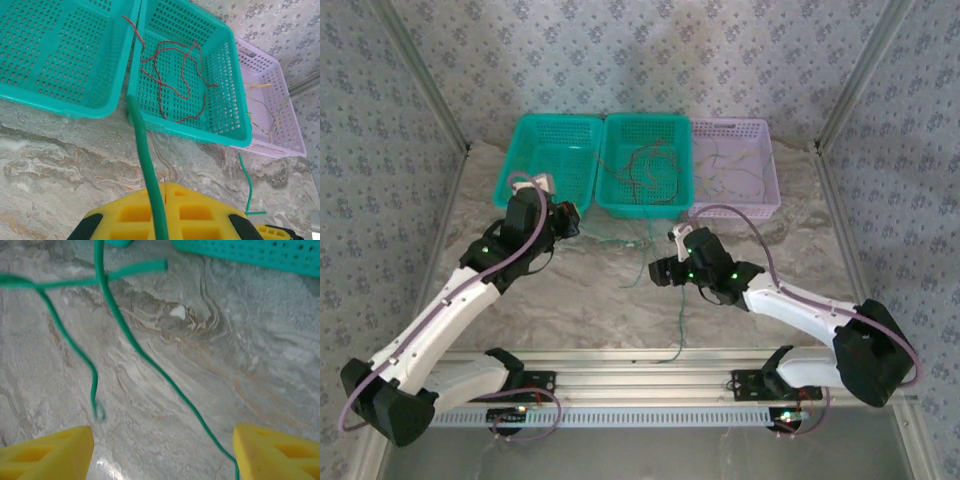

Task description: Untangle the cables

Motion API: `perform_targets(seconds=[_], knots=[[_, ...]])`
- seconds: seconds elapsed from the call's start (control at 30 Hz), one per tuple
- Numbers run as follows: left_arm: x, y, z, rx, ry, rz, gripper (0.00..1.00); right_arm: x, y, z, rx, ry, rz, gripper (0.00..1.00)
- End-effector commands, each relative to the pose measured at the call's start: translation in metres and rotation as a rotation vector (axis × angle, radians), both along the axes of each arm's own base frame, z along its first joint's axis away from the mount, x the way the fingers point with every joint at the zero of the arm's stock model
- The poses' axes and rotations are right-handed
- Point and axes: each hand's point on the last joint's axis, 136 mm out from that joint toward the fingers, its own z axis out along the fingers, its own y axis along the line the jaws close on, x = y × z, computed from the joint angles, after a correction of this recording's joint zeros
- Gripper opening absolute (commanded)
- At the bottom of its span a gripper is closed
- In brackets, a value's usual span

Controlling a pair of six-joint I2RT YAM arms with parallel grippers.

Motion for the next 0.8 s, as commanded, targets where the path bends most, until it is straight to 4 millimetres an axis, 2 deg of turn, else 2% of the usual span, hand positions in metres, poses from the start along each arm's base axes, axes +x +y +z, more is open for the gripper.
perform_targets(seconds=[0.0, 0.03, 0.13, 0.27, 0.5, 0.67, 0.7, 0.77], knots=[[-0.007, -0.002, 0.012, -0.037, -0.016, -0.013, 0.00, -0.001, 0.024, 0.053, 0.111, -0.142, 0.072, 0.74], [-0.008, -0.002, 0.012, -0.037, -0.015, -0.010, 0.00, -0.007, 0.033, 0.062, 0.142, -0.159, 0.112, 0.74], [-0.008, -0.002, 0.013, -0.043, -0.016, -0.008, 0.00, -0.017, 0.049, 0.067, 0.170, -0.146, 0.177, 0.74], [-0.008, -0.003, 0.014, -0.053, -0.016, -0.009, 0.00, -0.016, 0.055, 0.052, 0.154, -0.107, 0.175, 0.73], [-0.009, -0.007, 0.020, -0.074, -0.025, -0.015, 0.00, -0.002, 0.063, 0.015, 0.106, -0.017, 0.122, 0.69], [-0.011, -0.007, 0.022, -0.074, -0.031, -0.016, 0.00, 0.004, 0.058, 0.014, 0.080, -0.037, 0.087, 0.69], [-0.011, -0.006, 0.022, -0.075, -0.033, -0.015, 0.00, 0.005, 0.058, 0.016, 0.082, -0.043, 0.080, 0.66], [-0.011, -0.006, 0.022, -0.079, -0.034, -0.011, 0.00, 0.008, 0.060, 0.019, 0.092, -0.055, 0.073, 0.51]])
